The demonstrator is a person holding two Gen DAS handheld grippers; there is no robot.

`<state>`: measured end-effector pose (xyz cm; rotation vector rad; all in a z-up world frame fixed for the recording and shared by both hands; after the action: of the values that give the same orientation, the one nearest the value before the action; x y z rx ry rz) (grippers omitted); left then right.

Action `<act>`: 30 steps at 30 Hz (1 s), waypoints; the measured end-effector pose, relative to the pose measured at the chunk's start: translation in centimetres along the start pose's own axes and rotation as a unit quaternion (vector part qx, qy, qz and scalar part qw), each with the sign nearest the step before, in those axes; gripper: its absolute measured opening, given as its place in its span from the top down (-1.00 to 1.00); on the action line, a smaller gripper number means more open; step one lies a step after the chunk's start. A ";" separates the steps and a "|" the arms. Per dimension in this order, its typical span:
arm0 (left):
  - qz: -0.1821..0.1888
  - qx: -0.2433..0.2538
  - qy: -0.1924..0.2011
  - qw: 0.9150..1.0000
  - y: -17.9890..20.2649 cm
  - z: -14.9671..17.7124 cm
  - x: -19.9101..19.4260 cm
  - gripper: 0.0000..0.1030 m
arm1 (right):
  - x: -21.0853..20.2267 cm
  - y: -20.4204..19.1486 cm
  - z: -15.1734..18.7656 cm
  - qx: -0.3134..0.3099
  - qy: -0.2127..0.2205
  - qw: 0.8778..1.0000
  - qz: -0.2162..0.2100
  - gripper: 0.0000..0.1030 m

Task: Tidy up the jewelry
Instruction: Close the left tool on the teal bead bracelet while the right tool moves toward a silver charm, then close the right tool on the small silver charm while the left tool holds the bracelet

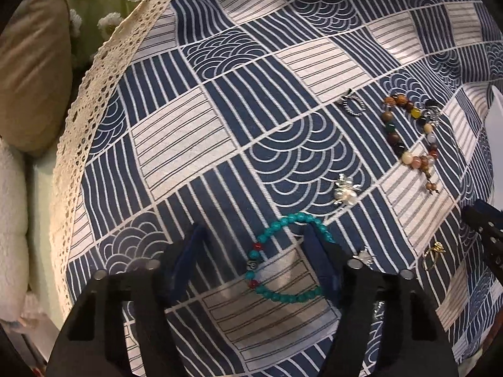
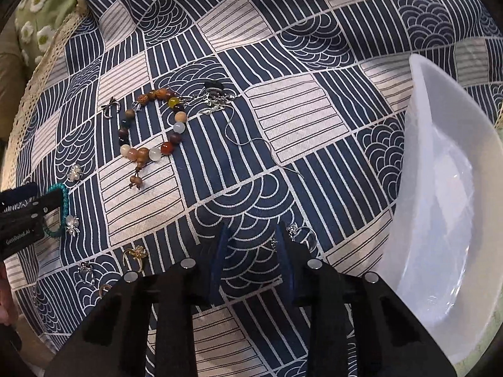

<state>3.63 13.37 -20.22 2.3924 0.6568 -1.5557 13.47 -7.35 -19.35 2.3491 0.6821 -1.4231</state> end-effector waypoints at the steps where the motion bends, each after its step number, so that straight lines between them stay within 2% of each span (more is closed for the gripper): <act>1: 0.005 0.001 0.001 1.000 0.2 0.0 -0.1 -0.03 | 0.1 0.1 0.0 0.002 -0.001 1.000 -0.003 0.40; 4: 0.009 0.006 0.003 1.000 0.7 0.3 -0.5 0.19 | 0.3 0.4 0.0 0.009 0.000 1.000 -0.012 0.41; 5: 0.010 0.008 0.004 1.000 0.8 0.4 -0.7 0.28 | 0.5 0.6 0.0 0.010 0.000 1.000 -0.014 0.50; 6: 0.009 0.008 0.004 1.000 1.0 0.5 -1.1 0.33 | 0.5 0.8 0.0 0.013 -0.001 1.000 -0.017 0.67; 8: 0.007 0.006 0.004 1.000 1.2 0.9 -1.5 0.51 | 0.3 1.4 0.1 0.021 -0.003 1.000 -0.022 0.83; 13: 0.009 -0.007 0.001 1.000 0.7 0.7 -1.5 0.78 | -0.1 2.1 0.2 0.035 -0.006 0.999 -0.034 0.91; 16: 0.017 -0.014 0.000 1.000 0.2 0.7 -1.5 0.87 | -1.1 1.7 0.1 0.039 0.001 0.998 -0.044 0.95; 23: 0.035 -0.015 0.010 0.999 0.5 0.0 -2.9 0.89 | -4.2 1.7 -0.3 0.054 0.031 0.996 -0.065 0.95; 28: 0.042 -0.013 0.013 0.999 0.4 -0.1 -3.8 0.89 | -3.8 2.0 -0.2 0.024 0.024 0.999 -0.004 0.90; 30: 0.042 -0.013 0.011 0.999 0.4 -0.1 -4.1 0.89 | -3.3 1.3 -0.5 0.016 0.022 1.000 0.004 0.64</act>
<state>2.46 12.08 -16.54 2.3892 0.5691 -1.4808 13.25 -9.01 -16.17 2.4100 0.6666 -1.3934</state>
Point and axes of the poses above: each gripper's, at about its wrist camera, not at the fingertips, and x roughly the way its jaws point, y to its right, z to its underside, the point moved 7 cm from there along x, roughly the way its jaws point, and after that the axes turned 13 degrees about y, right-handed, at the moved point
